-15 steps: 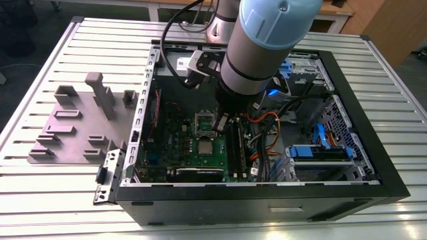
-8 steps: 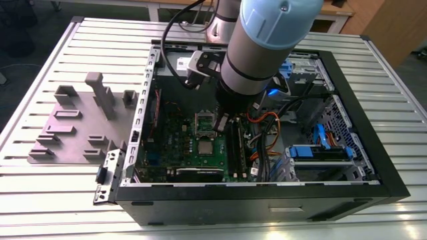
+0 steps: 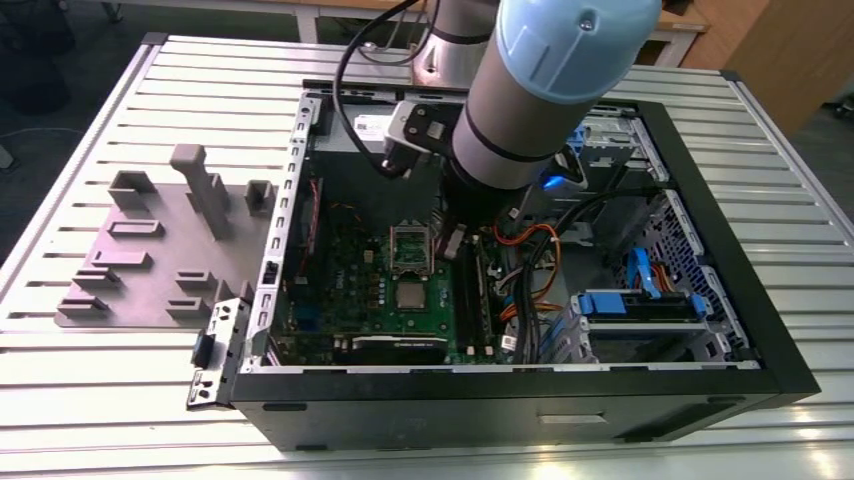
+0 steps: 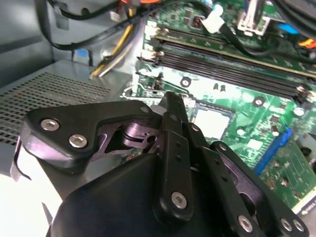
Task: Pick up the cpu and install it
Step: 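Close the cpu cover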
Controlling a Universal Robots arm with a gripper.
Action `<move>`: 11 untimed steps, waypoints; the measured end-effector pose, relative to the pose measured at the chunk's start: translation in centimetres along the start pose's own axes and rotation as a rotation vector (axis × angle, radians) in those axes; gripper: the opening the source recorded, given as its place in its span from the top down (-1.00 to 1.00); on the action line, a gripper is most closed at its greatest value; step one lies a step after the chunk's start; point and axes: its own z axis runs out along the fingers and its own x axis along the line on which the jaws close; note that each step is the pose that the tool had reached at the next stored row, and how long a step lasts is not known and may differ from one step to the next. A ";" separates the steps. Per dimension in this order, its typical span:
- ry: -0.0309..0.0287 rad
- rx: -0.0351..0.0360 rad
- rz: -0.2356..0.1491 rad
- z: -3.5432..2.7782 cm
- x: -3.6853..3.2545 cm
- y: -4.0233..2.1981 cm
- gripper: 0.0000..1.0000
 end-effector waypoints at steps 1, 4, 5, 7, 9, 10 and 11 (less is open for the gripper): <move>-0.0087 -0.0050 -0.001 0.00 -0.08 -0.15 0.79; -0.0311 -0.0186 -0.002 0.08 -0.27 -0.63 0.79; -0.0328 -0.0198 -0.002 0.20 -0.30 -0.79 0.79; -0.0356 -0.0219 -0.002 0.46 -0.31 -0.96 0.79; -0.0381 -0.0243 -0.007 0.70 -0.30 -0.98 0.79; -0.0378 -0.0268 -0.017 0.79 -0.28 -1.01 0.79; -0.0368 -0.0299 -0.029 0.87 -0.26 -1.02 0.79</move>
